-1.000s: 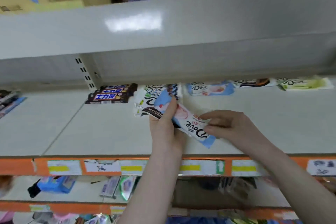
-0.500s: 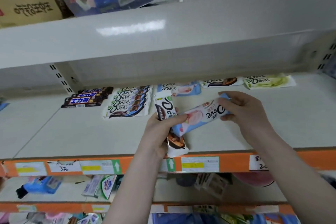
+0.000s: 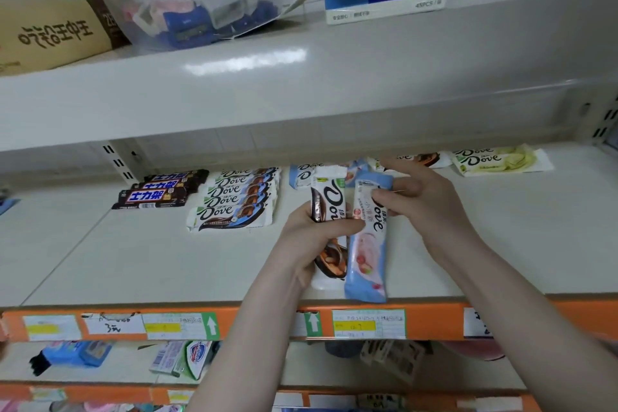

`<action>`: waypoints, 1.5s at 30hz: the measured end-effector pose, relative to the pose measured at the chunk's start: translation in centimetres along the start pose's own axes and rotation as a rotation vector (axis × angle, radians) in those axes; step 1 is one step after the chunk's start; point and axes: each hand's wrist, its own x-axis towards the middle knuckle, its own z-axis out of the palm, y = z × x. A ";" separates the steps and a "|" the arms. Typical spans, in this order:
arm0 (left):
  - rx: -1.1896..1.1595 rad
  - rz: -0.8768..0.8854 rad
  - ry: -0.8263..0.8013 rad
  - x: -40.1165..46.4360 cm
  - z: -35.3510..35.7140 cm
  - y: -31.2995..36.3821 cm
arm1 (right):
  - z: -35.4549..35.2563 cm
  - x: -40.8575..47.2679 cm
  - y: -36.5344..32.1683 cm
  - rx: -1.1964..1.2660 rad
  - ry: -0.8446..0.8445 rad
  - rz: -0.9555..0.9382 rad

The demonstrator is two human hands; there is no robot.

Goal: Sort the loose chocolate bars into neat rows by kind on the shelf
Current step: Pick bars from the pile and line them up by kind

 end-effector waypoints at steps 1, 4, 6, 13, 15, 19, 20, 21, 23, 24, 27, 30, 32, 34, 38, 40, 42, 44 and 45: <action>-0.031 -0.003 0.009 0.1 -0.1 0.1 | 0.2 0.1 0.1 -0.002 0.008 0.006; -0.156 0.015 0.086 0.7 -0.4 0.1 | 0.3 -0.2 0.9 -0.021 -0.067 0.056; -0.240 0.030 0.131 1.0 -0.5 0.1 | 0.9 -0.6 1.7 -0.108 -0.194 0.103; -0.316 0.006 0.177 1.9 -2.0 0.3 | 0.5 0.2 2.5 -0.111 -0.394 0.033; -0.320 0.002 0.156 2.3 -2.9 0.6 | 0.0 0.8 2.4 -0.173 -0.437 0.016; -0.337 -0.041 0.161 2.6 -3.3 0.6 | 0.1 1.7 2.3 -0.492 -0.387 -0.102; -0.360 -0.065 0.177 2.7 -3.4 0.5 | 0.2 1.7 2.5 -0.563 -0.363 -0.125; -0.390 -0.093 0.189 2.7 -3.5 0.3 | 0.4 1.7 2.7 -0.627 -0.351 -0.155; -0.424 -0.138 0.198 2.8 -4.0 -0.1 | 0.6 1.5 3.1 -0.751 -0.361 -0.237; -0.421 -0.147 0.195 2.8 -4.2 -0.2 | 0.7 1.4 3.3 -0.802 -0.364 -0.273; -0.387 -0.146 0.147 2.5 -4.9 -0.5 | 0.7 1.6 3.3 -0.948 -0.348 -0.395; -0.425 -0.154 0.155 2.5 -5.6 -0.6 | 0.6 2.5 3.4 -1.079 -0.323 -0.576; -0.449 -0.144 0.166 2.5 -6.2 -0.7 | 0.5 3.8 3.6 -1.186 -0.342 -0.677; -0.459 -0.130 0.150 2.5 -6.6 -0.9 | 0.1 5.3 4.0 -1.244 -0.361 -0.764; -0.516 -0.109 0.114 2.6 -7.3 -1.2 | -0.1 7.2 4.3 -1.225 -0.341 -0.851; -0.547 -0.127 0.114 2.5 -7.7 -1.2 | 0.0 8.0 4.3 -1.221 -0.380 -0.835; -0.583 -0.145 0.106 2.5 -8.0 -1.3 | 0.3 8.7 4.5 -1.224 -0.413 -0.804; -0.600 -0.154 0.100 2.4 -8.3 -1.4 | 0.6 9.3 4.9 -1.204 -0.413 -0.766; -0.602 -0.154 0.095 2.4 -8.5 -1.4 | 0.7 9.5 5.3 -1.194 -0.405 -0.755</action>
